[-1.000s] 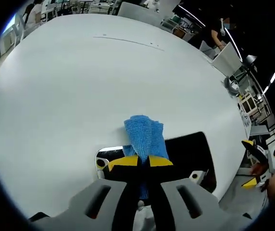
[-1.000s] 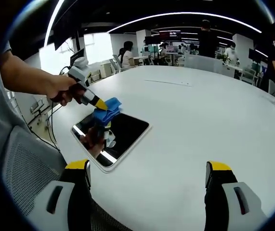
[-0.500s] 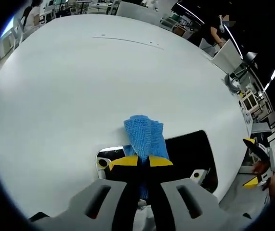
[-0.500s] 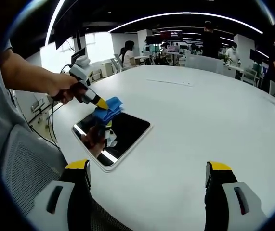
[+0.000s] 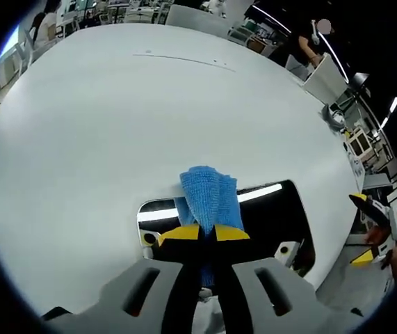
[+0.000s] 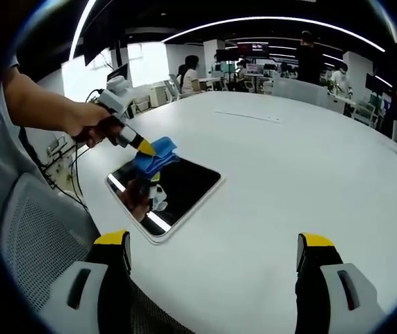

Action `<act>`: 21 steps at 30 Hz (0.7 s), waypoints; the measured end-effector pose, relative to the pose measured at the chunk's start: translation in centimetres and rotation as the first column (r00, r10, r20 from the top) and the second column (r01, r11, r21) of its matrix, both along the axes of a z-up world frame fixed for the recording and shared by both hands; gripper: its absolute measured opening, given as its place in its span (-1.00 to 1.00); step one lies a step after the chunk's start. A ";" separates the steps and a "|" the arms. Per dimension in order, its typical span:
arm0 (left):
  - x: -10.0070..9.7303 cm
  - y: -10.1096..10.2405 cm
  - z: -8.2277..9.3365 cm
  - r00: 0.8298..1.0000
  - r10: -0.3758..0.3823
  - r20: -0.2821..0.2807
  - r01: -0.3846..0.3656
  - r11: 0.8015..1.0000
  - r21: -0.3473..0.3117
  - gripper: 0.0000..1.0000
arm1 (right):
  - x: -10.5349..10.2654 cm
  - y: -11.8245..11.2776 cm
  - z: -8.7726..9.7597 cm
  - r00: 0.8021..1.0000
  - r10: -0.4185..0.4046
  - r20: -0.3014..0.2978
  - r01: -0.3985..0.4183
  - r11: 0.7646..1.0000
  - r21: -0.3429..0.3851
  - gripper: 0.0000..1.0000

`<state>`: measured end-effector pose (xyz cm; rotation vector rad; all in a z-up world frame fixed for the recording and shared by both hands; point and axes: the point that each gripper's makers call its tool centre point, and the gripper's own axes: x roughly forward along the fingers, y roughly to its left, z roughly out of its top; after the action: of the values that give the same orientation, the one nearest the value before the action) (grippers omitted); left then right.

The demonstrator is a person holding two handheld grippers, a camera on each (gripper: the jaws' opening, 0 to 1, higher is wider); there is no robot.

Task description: Wipe the mirror surface with the cleaning cloth until all visible marks leave the cleaned area.

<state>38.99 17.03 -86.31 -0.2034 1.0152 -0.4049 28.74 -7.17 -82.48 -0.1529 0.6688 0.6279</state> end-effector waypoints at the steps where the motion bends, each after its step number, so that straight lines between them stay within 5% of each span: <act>1: -0.1 0.0 0.0 1.000 0.003 0.000 -0.003 1.000 -0.001 -0.96 | 0.0 0.0 -0.1 1.000 -0.002 -0.006 0.002 1.000 0.001 0.97; 21: -4.0 0.2 0.1 1.000 0.008 0.009 -0.008 1.000 -0.015 -0.95 | -0.1 0.3 0.2 1.000 0.007 0.005 -0.007 1.000 0.002 0.97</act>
<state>34.96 17.18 -86.22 -0.2188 1.0021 -0.4059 28.64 -6.89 -82.29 -0.1550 0.6628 0.6352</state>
